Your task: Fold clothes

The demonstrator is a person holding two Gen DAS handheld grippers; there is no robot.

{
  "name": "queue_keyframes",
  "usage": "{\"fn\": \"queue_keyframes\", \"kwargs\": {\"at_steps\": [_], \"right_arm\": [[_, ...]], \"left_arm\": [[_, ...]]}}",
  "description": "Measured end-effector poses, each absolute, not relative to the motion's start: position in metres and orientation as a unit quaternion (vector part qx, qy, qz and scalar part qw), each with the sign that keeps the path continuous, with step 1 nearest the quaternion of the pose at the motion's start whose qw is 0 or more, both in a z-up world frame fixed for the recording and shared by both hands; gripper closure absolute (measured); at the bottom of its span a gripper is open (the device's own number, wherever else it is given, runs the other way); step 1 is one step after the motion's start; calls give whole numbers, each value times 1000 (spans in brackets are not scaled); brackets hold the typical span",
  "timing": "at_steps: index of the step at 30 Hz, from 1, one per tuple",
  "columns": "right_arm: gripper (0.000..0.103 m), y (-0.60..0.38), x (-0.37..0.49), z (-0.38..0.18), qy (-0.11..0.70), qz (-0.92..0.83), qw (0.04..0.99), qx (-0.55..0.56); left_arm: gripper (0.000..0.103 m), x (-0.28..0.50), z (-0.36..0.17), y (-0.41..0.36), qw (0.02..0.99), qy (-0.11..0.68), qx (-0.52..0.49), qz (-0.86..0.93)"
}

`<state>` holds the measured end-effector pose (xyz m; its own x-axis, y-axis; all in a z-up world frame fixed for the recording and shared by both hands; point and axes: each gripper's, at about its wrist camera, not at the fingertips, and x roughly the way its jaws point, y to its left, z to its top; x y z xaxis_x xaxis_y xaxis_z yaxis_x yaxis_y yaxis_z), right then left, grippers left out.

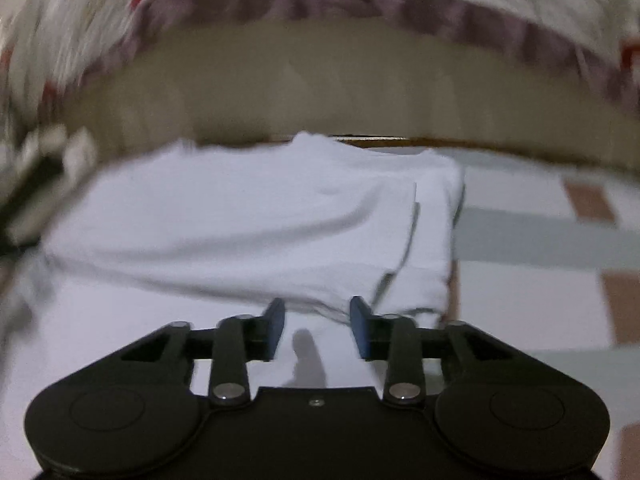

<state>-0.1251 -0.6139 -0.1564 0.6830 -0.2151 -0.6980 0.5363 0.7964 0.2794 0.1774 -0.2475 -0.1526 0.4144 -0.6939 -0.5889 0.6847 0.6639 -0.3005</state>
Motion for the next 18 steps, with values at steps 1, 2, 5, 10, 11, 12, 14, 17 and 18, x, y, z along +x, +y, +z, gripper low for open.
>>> {"fn": "queue_keyframes", "kwargs": {"at_steps": [1, 2, 5, 10, 11, 12, 14, 17, 18], "right_arm": [[62, -618, -127, -157, 330, -219, 879, 266], [62, -621, -130, -156, 327, -233, 869, 288], [59, -621, -134, -154, 323, -246, 855, 324], [53, -631, -123, -169, 337, -275, 841, 321], [51, -633, -123, -173, 333, -276, 839, 331], [53, -634, -120, -174, 329, -282, 838, 333], [92, -629, -116, -169, 327, -296, 840, 316], [93, -616, -120, -147, 305, -292, 864, 273], [93, -610, -122, -139, 307, -291, 870, 255]], "left_arm": [[69, 174, -152, -251, 847, 356, 2, -395], [72, 170, -150, -255, 852, 359, 11, -380], [72, 147, -150, -279, 859, 350, 63, -368], [71, 139, -147, -308, 853, 333, 36, -399], [71, 139, -149, -314, 860, 322, 42, -394], [71, 141, -153, -317, 862, 321, 52, -388], [72, 144, -162, -320, 864, 331, 71, -374], [72, 154, -170, -309, 849, 369, 47, -375], [72, 155, -170, -306, 848, 371, 47, -375]]}}
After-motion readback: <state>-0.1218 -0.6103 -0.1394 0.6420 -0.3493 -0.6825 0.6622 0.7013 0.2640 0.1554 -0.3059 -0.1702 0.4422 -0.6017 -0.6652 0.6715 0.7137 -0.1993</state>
